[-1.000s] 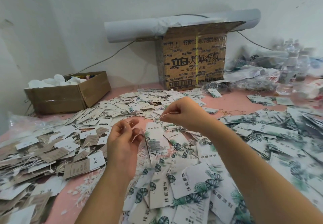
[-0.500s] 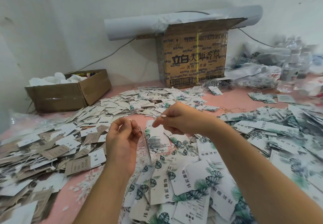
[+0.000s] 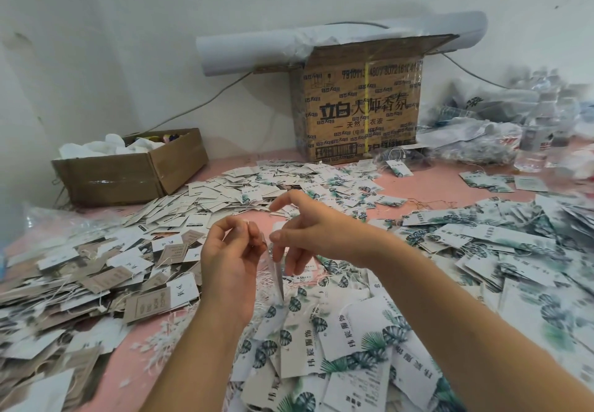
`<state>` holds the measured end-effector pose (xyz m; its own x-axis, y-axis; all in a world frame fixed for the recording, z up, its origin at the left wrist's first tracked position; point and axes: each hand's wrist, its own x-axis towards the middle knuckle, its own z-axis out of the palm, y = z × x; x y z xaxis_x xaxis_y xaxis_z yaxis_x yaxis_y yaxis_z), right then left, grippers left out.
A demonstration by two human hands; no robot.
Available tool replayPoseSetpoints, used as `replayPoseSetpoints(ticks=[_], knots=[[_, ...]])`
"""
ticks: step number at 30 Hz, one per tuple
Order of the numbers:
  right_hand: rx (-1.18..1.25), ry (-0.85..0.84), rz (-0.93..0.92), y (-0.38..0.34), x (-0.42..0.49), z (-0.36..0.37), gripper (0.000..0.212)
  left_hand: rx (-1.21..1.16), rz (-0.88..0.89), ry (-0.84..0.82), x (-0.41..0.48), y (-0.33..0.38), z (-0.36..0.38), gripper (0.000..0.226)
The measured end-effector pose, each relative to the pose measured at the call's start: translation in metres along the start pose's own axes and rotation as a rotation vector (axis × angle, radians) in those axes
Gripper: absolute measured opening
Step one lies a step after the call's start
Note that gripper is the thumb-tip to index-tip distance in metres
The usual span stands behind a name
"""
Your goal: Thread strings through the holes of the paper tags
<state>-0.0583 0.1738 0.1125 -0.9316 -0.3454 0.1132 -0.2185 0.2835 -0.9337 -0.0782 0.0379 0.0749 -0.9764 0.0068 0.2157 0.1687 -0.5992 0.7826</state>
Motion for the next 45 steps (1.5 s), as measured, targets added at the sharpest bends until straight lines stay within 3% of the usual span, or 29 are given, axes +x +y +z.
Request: replayPoseSetpoints(ticks=[8, 16, 19, 22, 24, 34, 45], knots=[[-0.184, 0.064, -0.014, 0.002, 0.002, 0.004, 0.009, 0.031, 0.002, -0.038, -0.001, -0.002, -0.001, 0.016], [-0.079, 0.195, 0.118, 0.019, 0.012, 0.007, 0.026, 0.069, -0.014, 0.001, 0.002, -0.001, -0.005, 0.021], [-0.199, 0.297, 0.157, 0.025, 0.018, 0.006, 0.030, 0.071, -0.019, 0.019, 0.003, -0.001, -0.006, 0.022], [-0.296, 0.214, 0.283, 0.033, 0.020, 0.004, 0.045, 0.111, -0.031, 0.040, 0.004, -0.002, -0.008, 0.023], [-0.295, 0.114, 0.325, 0.034, 0.018, 0.008, 0.043, 0.156, -0.045, 0.066, 0.005, -0.005, -0.010, 0.025], [-0.273, 0.043, 0.189, 0.027, 0.015, 0.019, 0.024, 0.228, -0.099, 0.093, 0.004, -0.007, -0.010, 0.022], [-0.387, 0.241, 0.053, 0.029, 0.019, 0.023, 0.006, 0.274, -0.067, 0.049, -0.001, -0.006, -0.005, 0.015]])
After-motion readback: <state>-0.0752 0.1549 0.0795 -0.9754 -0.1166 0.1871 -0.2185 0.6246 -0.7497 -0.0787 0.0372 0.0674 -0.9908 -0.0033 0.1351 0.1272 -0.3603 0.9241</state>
